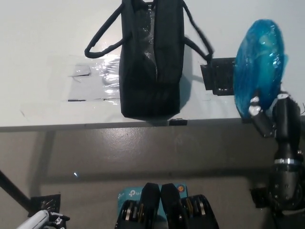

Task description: The robot uses its right hand to pick up a stack of plates kept in the middle of the desk and put it inside a bag kept next to it

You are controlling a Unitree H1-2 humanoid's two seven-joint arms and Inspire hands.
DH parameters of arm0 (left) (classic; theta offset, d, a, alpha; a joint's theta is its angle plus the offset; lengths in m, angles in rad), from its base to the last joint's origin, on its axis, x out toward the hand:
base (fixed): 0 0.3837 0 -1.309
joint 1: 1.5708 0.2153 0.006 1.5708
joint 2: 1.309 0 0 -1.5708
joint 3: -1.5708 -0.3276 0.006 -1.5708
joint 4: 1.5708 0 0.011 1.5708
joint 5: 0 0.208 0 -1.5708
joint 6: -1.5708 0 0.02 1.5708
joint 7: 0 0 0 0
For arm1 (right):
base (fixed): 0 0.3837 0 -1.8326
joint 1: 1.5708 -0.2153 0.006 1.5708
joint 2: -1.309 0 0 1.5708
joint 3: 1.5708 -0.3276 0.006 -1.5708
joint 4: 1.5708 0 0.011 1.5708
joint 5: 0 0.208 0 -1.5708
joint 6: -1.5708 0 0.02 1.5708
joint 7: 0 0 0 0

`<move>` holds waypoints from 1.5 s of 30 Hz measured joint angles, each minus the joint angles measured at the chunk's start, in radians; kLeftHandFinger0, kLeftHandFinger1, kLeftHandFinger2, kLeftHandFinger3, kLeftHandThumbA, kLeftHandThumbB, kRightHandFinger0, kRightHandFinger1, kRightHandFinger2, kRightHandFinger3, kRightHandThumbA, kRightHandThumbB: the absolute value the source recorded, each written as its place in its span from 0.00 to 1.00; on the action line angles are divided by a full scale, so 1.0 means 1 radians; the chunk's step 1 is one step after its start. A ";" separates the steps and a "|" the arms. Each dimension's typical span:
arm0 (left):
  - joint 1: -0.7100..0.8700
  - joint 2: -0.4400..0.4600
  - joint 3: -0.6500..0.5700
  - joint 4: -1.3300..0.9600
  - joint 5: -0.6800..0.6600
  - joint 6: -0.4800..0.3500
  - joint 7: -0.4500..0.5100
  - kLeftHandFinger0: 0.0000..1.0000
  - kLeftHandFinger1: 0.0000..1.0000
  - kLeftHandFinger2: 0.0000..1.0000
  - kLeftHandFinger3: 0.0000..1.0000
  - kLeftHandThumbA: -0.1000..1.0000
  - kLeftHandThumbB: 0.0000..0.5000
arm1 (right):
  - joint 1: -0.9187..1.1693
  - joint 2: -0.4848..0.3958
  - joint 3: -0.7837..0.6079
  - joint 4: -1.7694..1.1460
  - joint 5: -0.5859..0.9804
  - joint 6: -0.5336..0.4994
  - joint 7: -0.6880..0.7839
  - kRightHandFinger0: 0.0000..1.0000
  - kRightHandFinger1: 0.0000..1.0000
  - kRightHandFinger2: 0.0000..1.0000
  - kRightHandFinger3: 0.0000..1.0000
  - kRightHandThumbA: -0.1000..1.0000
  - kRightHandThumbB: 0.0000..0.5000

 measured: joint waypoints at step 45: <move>-0.002 -0.007 -0.014 -0.003 0.015 0.003 0.001 0.75 0.75 0.81 0.88 0.00 0.00 | -0.372 0.093 0.111 -0.206 0.296 0.450 0.262 0.00 0.00 0.00 0.00 0.00 0.61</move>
